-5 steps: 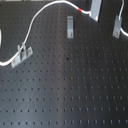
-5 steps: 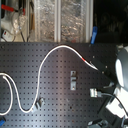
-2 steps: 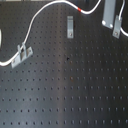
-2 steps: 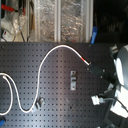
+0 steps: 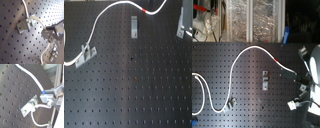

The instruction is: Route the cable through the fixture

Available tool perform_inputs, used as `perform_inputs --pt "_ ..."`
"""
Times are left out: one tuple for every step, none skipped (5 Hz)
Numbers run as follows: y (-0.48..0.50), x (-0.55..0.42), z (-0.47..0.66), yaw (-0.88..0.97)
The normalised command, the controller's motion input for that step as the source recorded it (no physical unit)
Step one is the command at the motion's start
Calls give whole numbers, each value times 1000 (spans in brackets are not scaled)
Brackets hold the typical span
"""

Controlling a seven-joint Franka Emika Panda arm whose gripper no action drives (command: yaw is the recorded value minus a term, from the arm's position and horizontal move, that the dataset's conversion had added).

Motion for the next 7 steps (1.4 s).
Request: perform_inputs --pt "-42 -8 32 0" --pt "-581 -826 287 -237" --pt "-10 76 -2 -109" --pt "8 -88 1 -46" --pt "44 -542 139 -123" --pt "43 -633 175 -243" --pt "158 -535 77 -197"
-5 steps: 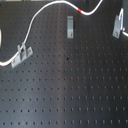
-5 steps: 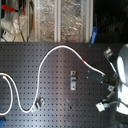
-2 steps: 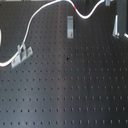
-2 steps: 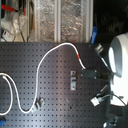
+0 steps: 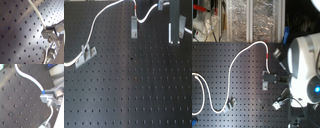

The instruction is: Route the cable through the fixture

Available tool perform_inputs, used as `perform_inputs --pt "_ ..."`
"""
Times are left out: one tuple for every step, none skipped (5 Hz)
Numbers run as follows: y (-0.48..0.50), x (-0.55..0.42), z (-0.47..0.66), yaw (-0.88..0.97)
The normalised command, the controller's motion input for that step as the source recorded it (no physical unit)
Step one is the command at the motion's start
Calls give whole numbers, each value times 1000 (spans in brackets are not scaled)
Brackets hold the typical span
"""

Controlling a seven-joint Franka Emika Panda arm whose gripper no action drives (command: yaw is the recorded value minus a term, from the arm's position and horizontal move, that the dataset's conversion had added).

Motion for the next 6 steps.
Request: perform_inputs --pt "362 -551 3 -71" --pt "546 -416 -12 0" --pt "143 -81 -4 0" --pt "1 0 29 0" --pt "20 125 493 -271" --pt "0 0 14 0"
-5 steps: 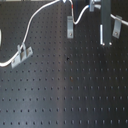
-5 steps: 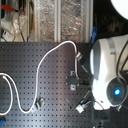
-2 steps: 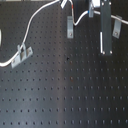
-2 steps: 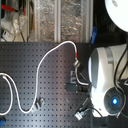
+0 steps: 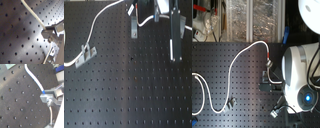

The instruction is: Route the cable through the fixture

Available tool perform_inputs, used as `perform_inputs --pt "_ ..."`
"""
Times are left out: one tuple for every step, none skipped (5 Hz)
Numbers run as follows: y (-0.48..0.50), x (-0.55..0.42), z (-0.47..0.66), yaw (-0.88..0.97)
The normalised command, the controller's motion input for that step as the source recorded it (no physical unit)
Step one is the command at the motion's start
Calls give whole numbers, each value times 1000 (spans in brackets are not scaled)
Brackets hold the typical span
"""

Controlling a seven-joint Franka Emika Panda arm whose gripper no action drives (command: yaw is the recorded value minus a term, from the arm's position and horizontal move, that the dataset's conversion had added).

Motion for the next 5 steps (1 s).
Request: perform_inputs --pt "349 -499 -5 -80" --pt "418 -449 -13 -20" --pt "28 -4 -1 -14" --pt "72 213 139 -217" --pt "280 212 -3 -6"
